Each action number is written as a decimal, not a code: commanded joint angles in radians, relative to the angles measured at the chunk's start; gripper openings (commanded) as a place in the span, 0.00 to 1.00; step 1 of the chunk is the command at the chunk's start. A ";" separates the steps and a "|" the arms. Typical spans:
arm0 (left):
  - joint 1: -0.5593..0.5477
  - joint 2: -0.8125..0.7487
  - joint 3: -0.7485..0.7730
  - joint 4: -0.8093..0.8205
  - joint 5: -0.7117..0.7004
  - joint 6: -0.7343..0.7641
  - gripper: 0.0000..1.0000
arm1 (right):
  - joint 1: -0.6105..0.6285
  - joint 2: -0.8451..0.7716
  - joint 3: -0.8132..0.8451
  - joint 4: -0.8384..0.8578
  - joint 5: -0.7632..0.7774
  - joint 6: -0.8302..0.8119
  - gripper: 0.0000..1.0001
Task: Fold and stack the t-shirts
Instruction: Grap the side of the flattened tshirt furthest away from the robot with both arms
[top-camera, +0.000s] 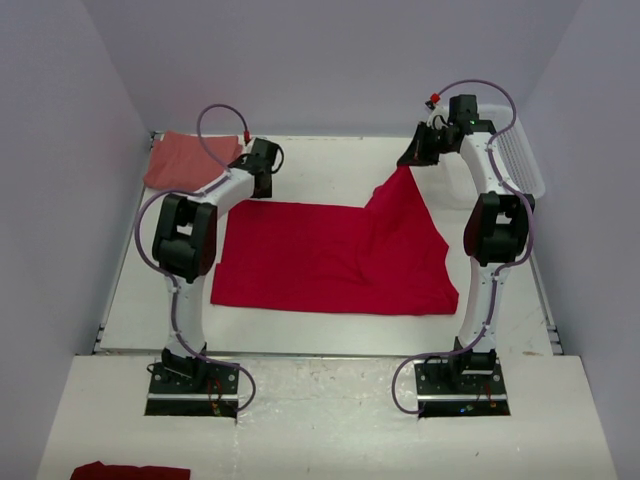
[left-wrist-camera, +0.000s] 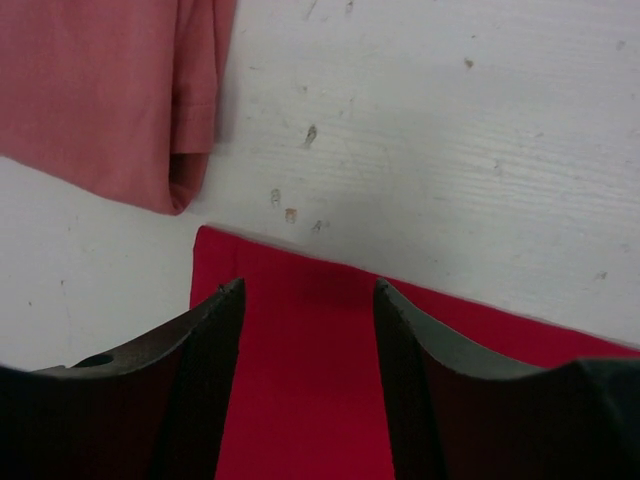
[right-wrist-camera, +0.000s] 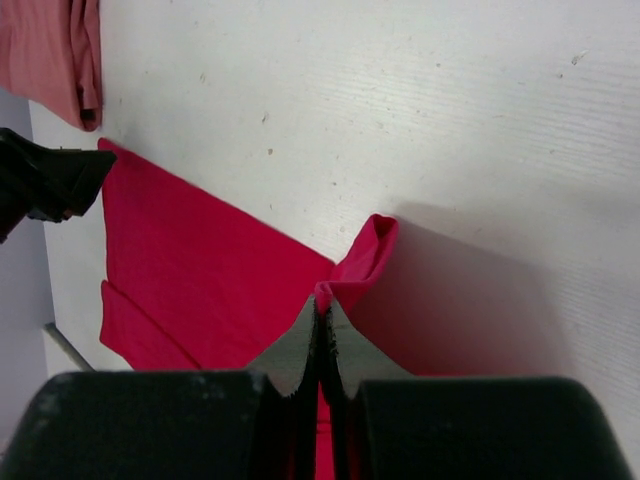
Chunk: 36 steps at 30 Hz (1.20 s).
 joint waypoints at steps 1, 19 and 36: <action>0.029 -0.007 0.013 -0.022 -0.087 -0.015 0.55 | 0.005 -0.025 0.023 -0.010 -0.004 -0.016 0.00; 0.178 0.037 -0.030 0.012 0.222 -0.026 0.41 | 0.005 -0.033 -0.006 0.010 -0.033 -0.017 0.00; 0.199 0.074 -0.034 0.018 0.218 -0.029 0.00 | 0.005 -0.027 -0.003 0.010 -0.015 -0.017 0.00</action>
